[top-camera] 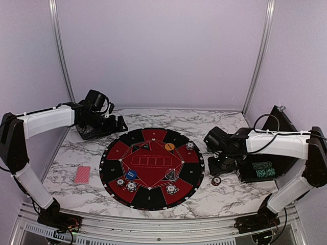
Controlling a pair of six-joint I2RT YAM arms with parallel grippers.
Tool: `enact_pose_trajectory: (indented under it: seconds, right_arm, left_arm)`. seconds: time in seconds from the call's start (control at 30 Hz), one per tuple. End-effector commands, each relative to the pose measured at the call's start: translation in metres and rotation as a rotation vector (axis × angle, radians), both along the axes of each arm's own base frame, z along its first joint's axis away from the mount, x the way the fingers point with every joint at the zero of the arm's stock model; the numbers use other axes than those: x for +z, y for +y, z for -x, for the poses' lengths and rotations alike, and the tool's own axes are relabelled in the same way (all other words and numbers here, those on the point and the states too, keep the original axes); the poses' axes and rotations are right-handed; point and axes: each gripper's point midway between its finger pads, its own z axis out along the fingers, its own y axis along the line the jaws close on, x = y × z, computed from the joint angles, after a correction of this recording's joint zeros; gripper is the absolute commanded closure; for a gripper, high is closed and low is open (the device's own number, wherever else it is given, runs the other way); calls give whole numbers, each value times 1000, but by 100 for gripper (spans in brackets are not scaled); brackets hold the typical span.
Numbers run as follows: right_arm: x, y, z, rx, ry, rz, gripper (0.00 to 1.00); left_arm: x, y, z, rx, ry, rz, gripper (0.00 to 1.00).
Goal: Distribute texas hold em gaming equipment
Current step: Pick up the pile of poker chips from the pile of poker chips, then place the poker chips pile in the big blind area.
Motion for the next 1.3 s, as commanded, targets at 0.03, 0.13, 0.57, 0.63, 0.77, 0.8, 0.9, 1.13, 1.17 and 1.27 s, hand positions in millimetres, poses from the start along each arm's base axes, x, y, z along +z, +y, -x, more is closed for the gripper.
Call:
enact_pose_trajectory:
  seconds: [0.03,0.13,0.57,0.63,0.77,0.8,0.9,1.13,1.17,1.27]
  right_arm:
    - [15,12,-16,14,-51,-2,61]
    - [17,20,-26,28,-64,-7,61]
    - [8,52,-93,78,-111,-15,61]
    - [4,54,-102,80,-109,-10,61]
    - [-1,59,-117,84,-113,-15,62]
    - [-3,61,-121,86,-111,-17,61]
    - [-8,64,-131,92,-110,-13,62]
    - [-21,70,-146,102,-94,-16,62]
    - [-23,70,-148,103,-92,-15,62]
    - [-27,71,-151,104,-86,-14,62]
  left_arm:
    - [-8,3,8,-15,27,-23,1]
    - [-8,3,9,-18,26,-24,1]
    - [-6,5,14,-29,17,-26,1]
    - [-6,5,14,-28,18,-26,1]
    - [-5,5,15,-31,15,-21,1]
    - [-4,5,15,-31,12,-21,1]
    - [-4,5,15,-31,8,-25,1]
    - [-4,5,15,-33,8,-20,1]
    - [-4,6,15,-32,9,-20,1]
    - [-4,6,15,-33,9,-17,1]
